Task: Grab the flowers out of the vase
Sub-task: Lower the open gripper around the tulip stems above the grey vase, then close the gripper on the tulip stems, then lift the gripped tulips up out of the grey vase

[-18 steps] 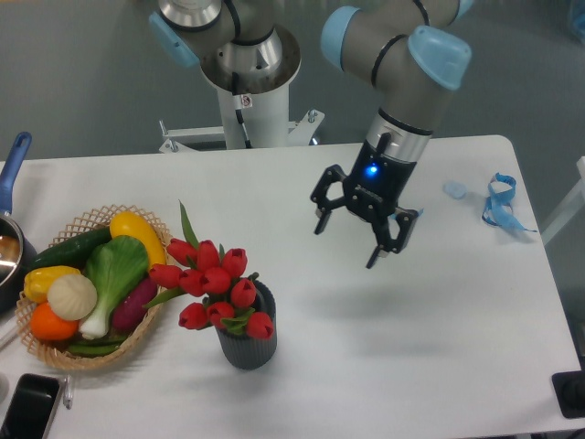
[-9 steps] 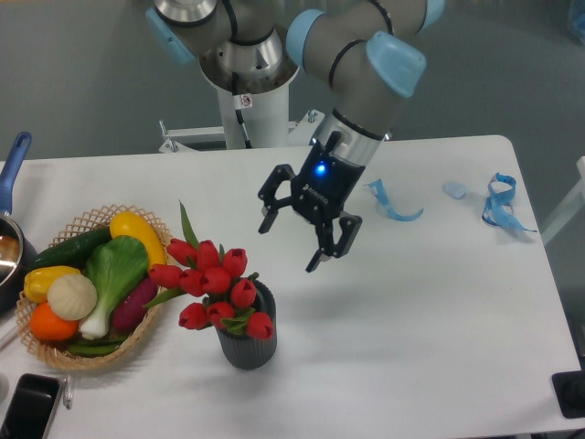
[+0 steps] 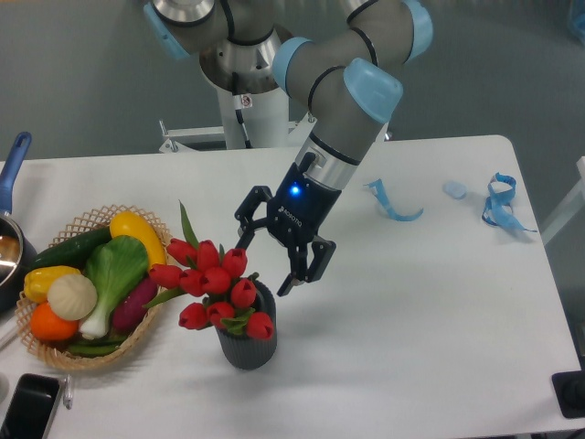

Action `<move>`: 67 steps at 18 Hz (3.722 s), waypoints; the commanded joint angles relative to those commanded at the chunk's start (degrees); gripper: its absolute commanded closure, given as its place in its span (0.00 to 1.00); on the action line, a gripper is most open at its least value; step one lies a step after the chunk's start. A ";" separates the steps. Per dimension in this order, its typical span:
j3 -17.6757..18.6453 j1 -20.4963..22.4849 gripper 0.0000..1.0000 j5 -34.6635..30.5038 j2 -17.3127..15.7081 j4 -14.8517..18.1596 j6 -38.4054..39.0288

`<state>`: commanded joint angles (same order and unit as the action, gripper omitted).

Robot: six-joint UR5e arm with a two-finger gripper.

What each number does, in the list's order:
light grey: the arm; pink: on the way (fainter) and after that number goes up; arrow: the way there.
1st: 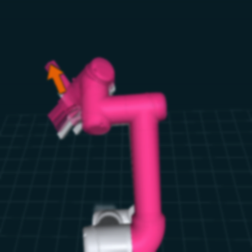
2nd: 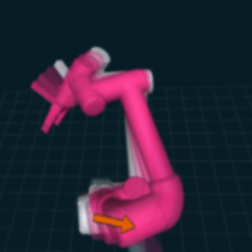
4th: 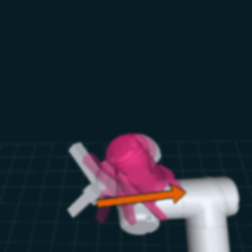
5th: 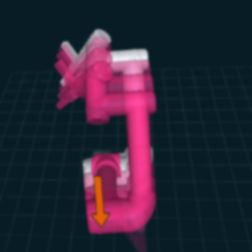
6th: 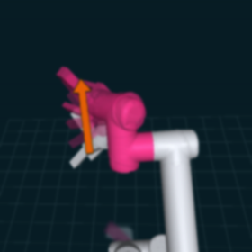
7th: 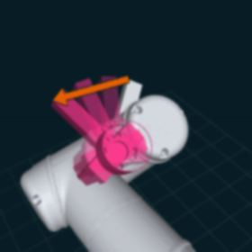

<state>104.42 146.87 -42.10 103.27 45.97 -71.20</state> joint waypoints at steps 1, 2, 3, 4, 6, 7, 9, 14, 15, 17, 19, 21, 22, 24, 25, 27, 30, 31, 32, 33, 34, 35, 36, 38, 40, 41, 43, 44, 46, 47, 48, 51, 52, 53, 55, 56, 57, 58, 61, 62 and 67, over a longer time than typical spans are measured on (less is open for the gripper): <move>0.00 0.00 0.00 0.00 0.18 0.00 0.09; 0.00 -0.44 0.00 0.09 0.36 0.00 0.09; 0.00 -0.62 0.00 0.09 0.44 0.00 0.18; 0.00 -0.62 0.00 0.00 0.62 0.00 0.18; 0.00 -0.79 0.00 0.00 1.23 0.00 0.36; 0.00 -1.05 0.00 0.00 1.32 0.00 0.88; -0.88 -1.14 0.00 -0.35 1.76 0.00 3.51; -2.72 -2.29 0.00 -0.70 3.69 0.00 4.14; -2.90 -2.46 0.00 -0.70 3.96 0.00 4.05; -2.90 -2.99 0.00 -0.70 4.22 -0.09 3.70; -3.51 -3.08 0.00 -0.70 4.31 0.00 3.70; -3.78 -3.08 0.00 -0.70 4.92 -0.09 3.61; -3.78 -3.08 0.00 -0.70 5.01 -0.09 3.00; -3.52 -3.16 0.00 -0.62 4.93 -0.09 2.03; -3.26 -3.17 0.00 -0.62 4.84 -0.09 1.94; -3.08 -3.17 0.00 -0.70 4.66 -0.26 1.85; -2.90 -3.17 0.32 -0.70 4.40 -0.35 1.94; -2.99 -3.25 0.34 -0.62 4.23 -0.26 1.94; -2.99 -3.25 0.36 -0.62 4.22 -0.26 1.94; -2.99 -3.25 0.39 -0.62 4.22 -0.26 1.94; -2.99 -3.25 0.44 -0.62 4.22 -0.26 1.94; -3.08 -3.25 0.45 -0.62 4.22 -0.26 1.94; -3.17 -3.17 0.45 -0.62 4.22 -0.26 1.94; -3.17 -3.17 0.46 -0.62 4.22 -0.26 1.85; -3.08 -2.99 0.46 -0.35 4.14 -0.26 1.85; -2.90 -2.90 0.46 -0.26 3.79 -0.35 1.85; -2.90 -2.81 0.46 -0.18 3.00 -0.26 1.94; -2.82 -2.64 0.46 -0.09 2.82 -0.26 1.94; -2.29 -2.46 0.46 0.09 2.12 -0.26 1.85; -2.29 -2.55 0.46 0.61 1.77 -0.26 1.94; -2.29 -2.72 0.48 1.14 1.33 -0.26 2.03; -2.20 -2.55 0.48 1.84 0.62 -0.18 2.29; -2.20 -2.55 0.48 1.93 0.10 -0.18 2.47; -2.20 -2.72 0.49 2.19 -0.43 -0.09 2.55; -2.03 -2.73 0.50 2.90 -1.13 -0.09 2.56; -2.02 -2.47 0.52 3.34 -1.22 -0.09 2.56; -2.11 -2.38 0.52 4.04 -1.57 0.00 2.56; -2.11 -2.37 0.52 5.00 -2.01 0.00 2.64; -2.11 -2.11 0.52 6.85 -2.89 -0.09 3.87; -2.11 -1.68 0.52 7.38 -3.42 -0.09 3.87; -2.29 -1.32 0.52 9.58 -5.35 -0.09 5.63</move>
<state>102.13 145.55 -32.52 97.92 45.88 -65.57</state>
